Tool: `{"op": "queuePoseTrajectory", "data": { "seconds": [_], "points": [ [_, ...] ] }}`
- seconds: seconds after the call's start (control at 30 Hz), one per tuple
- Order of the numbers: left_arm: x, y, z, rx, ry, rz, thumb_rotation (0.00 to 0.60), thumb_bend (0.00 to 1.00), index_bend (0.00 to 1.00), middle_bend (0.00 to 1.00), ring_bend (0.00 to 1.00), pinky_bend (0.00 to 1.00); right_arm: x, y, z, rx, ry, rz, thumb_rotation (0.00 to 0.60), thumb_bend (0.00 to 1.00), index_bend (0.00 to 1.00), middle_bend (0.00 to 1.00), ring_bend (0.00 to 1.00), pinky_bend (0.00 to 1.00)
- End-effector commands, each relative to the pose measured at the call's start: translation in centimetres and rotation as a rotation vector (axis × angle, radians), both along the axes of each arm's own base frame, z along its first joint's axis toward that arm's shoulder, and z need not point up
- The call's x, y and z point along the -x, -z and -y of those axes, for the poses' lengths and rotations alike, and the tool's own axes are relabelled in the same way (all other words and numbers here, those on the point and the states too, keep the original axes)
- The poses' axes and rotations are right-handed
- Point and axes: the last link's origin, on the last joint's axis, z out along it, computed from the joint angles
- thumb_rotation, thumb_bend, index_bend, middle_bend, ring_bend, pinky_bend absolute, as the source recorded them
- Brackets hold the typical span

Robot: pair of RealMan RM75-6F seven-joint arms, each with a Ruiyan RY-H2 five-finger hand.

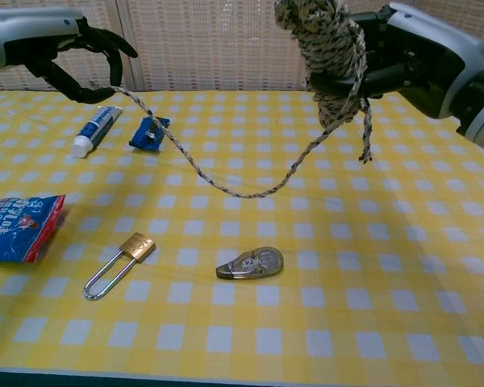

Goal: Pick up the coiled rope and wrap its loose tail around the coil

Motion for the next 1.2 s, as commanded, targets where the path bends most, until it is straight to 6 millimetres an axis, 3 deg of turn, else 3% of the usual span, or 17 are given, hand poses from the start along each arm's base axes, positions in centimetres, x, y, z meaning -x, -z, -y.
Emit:
{"op": "queuePoseTrajectory", "data": {
  "seconds": [0.03, 0.77, 0.97, 1.2],
  "points": [
    [-2.6, -0.1, -0.1, -0.014, 0.082, -0.034, 0.600, 0.51, 0.64, 0.16, 0.14, 0.00, -0.7, 0.8, -0.6, -0.039, -0.029, -0.051, 0.600, 0.77, 0.94, 0.78, 0.89, 0.77],
    [-13.7, 3.6, 2.4, 0.056, 0.315, 0.012, 0.600, 0.50, 0.62, 0.16, 0.14, 0.00, -5.1, 7.5, -2.2, -0.199, 0.020, -0.226, 0.600, 0.77, 0.95, 0.78, 0.89, 0.78],
    [-15.2, 4.1, 3.3, 0.079, 0.347, 0.034, 0.600, 0.50, 0.62, 0.16, 0.13, 0.00, -5.9, 8.5, -1.6, -0.205, 0.123, -0.183, 0.600, 0.78, 0.96, 0.79, 0.90, 0.79],
    [-14.6, 3.9, 4.0, 0.095, 0.331, 0.070, 0.600, 0.50, 0.62, 0.15, 0.12, 0.00, -6.3, 8.8, -0.4, -0.170, 0.299, -0.030, 0.600, 0.78, 0.96, 0.79, 0.90, 0.79]
  ]
}}
